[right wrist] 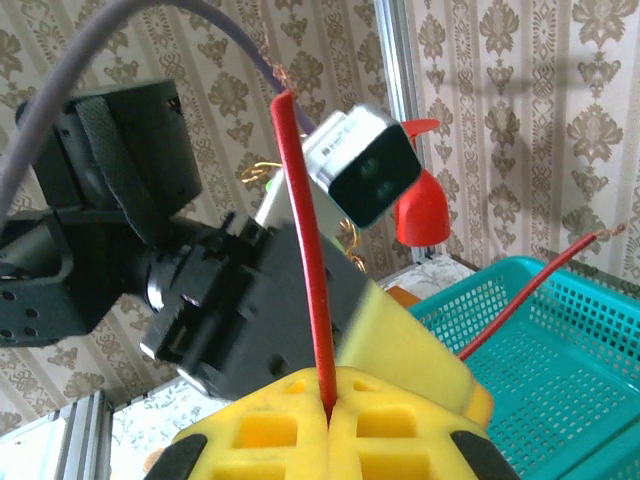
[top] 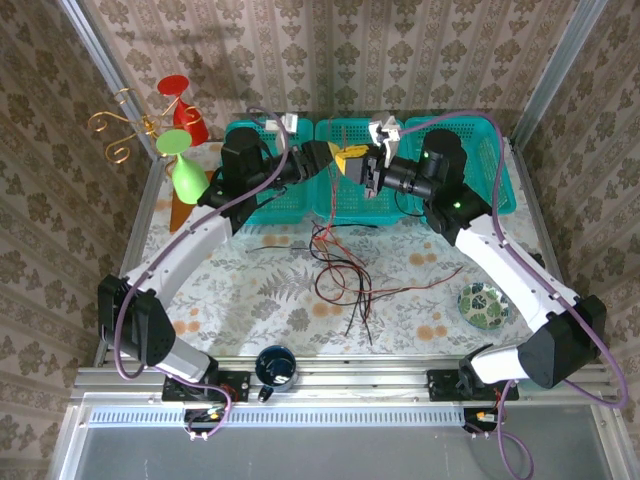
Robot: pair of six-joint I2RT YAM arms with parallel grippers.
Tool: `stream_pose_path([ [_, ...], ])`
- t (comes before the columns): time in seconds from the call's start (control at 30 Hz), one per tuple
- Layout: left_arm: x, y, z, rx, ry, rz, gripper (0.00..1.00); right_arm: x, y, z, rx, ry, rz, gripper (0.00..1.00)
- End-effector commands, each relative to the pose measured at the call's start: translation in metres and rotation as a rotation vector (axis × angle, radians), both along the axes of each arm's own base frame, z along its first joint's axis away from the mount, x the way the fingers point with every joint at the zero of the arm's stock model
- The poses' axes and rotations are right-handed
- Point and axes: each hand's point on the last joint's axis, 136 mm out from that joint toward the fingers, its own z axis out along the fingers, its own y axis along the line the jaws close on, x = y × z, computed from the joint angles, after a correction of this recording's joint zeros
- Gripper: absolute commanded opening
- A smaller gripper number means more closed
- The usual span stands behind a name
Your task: Untangle the cables
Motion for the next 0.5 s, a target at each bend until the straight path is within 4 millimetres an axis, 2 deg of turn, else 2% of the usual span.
stream_pose_path([
  [0.0, -0.001, -0.004, 0.002, 0.005, -0.036, 0.001, 0.17, -0.006, 0.004, 0.022, 0.032, -0.048, 0.035, 0.00],
  [0.03, 0.001, -0.001, -0.002, 0.018, -0.034, 0.012, 0.07, -0.006, 0.003, 0.021, 0.030, -0.048, 0.032, 0.00],
  [0.07, 0.007, 0.004, -0.004, 0.031, -0.034, 0.053, 0.01, -0.007, 0.003, 0.022, 0.028, -0.050, 0.027, 0.00],
  [0.17, 0.009, 0.015, -0.003, 0.062, -0.051, 0.088, 0.00, -0.008, -0.002, 0.019, 0.015, -0.046, 0.003, 0.00],
  [0.23, 0.008, 0.024, 0.005, 0.089, -0.089, 0.117, 0.00, -0.008, -0.009, 0.016, 0.002, -0.041, -0.045, 0.00],
  [0.37, 0.008, 0.040, 0.036, 0.153, -0.190, 0.178, 0.00, -0.002, -0.037, 0.014, -0.013, -0.049, -0.227, 0.00],
  [0.47, 0.005, 0.052, 0.064, 0.210, -0.273, 0.226, 0.00, 0.004, -0.066, 0.018, -0.001, -0.041, -0.396, 0.00],
])
